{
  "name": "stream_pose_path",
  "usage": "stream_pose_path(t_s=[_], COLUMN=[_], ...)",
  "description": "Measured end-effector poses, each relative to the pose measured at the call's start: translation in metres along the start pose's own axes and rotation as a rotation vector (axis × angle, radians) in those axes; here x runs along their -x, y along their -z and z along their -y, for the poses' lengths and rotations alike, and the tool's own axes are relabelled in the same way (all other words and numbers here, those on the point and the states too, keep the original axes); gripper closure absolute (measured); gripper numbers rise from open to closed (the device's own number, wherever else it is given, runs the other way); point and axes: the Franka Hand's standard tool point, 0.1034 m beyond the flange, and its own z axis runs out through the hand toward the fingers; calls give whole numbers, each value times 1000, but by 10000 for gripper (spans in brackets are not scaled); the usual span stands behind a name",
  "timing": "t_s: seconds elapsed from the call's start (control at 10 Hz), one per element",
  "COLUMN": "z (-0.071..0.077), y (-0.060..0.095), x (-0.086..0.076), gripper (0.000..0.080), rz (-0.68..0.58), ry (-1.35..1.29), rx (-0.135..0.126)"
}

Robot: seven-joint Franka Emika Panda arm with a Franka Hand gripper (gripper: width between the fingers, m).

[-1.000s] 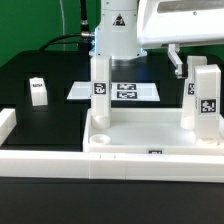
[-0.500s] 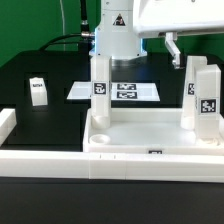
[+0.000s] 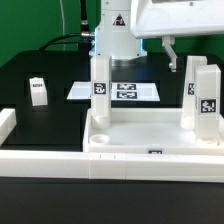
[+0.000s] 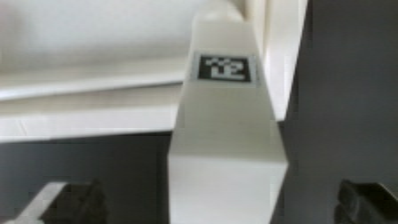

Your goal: Assemble desk

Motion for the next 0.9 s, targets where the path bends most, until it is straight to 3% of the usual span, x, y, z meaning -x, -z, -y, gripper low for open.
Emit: stream_pose_path(t_s=[0.4,0.9], z=[-1,6], y=[-6,-16], x=[3,3], gripper=[151,151], rz=[269,277], ry=[-9,-21], rx=[3,9])
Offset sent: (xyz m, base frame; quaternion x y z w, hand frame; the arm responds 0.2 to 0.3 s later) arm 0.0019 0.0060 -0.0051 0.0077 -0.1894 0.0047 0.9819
